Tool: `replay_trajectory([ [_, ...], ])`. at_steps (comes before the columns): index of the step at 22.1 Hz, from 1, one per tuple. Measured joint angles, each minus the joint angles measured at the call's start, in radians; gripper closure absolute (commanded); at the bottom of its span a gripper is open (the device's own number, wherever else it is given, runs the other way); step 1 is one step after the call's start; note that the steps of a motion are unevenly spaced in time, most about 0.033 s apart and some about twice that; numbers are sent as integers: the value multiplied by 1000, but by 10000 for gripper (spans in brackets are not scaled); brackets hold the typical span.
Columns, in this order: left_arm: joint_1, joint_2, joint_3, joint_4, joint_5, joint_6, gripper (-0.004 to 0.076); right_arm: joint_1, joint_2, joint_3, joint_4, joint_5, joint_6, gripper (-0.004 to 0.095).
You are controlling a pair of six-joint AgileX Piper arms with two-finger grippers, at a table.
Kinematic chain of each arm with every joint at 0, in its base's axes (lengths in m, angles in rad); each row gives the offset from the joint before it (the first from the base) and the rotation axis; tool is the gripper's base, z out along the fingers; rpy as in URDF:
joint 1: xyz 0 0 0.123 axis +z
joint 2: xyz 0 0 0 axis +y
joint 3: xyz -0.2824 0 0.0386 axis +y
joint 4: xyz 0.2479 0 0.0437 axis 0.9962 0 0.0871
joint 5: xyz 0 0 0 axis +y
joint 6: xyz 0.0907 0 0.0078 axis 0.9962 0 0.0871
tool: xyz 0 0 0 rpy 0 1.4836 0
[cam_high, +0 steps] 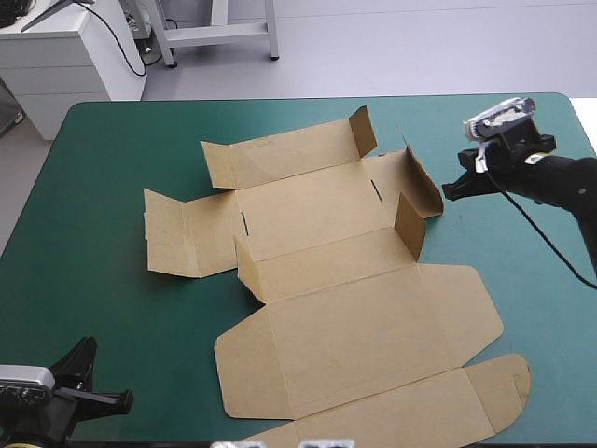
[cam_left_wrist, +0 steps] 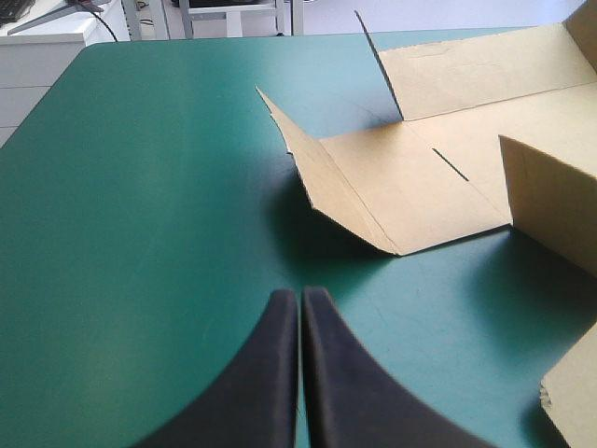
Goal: Fold the box
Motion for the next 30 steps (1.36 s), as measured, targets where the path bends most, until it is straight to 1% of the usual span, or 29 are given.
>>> replay_trajectory([
  [2, 0, 0, 0, 0, 0, 0, 731, 45, 58, -46, -40, 0, -2, 918],
  [4, 0, 0, 0, 0, 0, 0, 731, 112, 139, -99, -121, -10, 35, 918],
  [5, 0, 0, 0, 0, 0, 0, 731, 144, 190, -128, -199, -28, 101, 918],
  [7, 0, 0, 0, 0, 0, 0, 731, 165, 270, -172, -273, -49, 178, 918],
  [11, 0, 0, 0, 0, 0, 0, 731, 168, 382, -237, -298, -64, 199, 910],
  [13, 0, 0, 0, 0, 0, 0, 731, 168, 447, -268, -302, -53, 199, 853],
  [14, 0, 0, 0, 0, 0, 0, 731, 168, 462, -277, -302, -45, 199, 783],
  [15, 0, 0, 0, 0, 0, 0, 731, 168, 495, -298, -304, -17, 199, 733],
  [17, 0, 0, 0, 0, 0, 0, 731, 168, 517, -320, -305, 19, 199, 584],
  [18, 0, 0, 0, 0, 0, 0, 731, 168, 519, -329, -307, 26, 199, 501],
  [20, 0, 0, 0, 0, 0, 0, 731, 168, 519, -348, -315, 35, 199, 375],
  [21, 0, 0, 0, 0, 0, 0, 731, 168, 519, -352, -318, 33, 199, 359],
  [27, 0, 0, 0, 0, 0, 0, 731, 169, 547, -357, -333, 54, 199, 360],
  [29, 0, 0, 0, 0, -1, 0, 731, 172, 562, -357, -365, 59, 199, 360],
  [30, 0, 0, 0, 0, -1, 0, 731, 180, 574, -357, -403, 60, 199, 360],
])
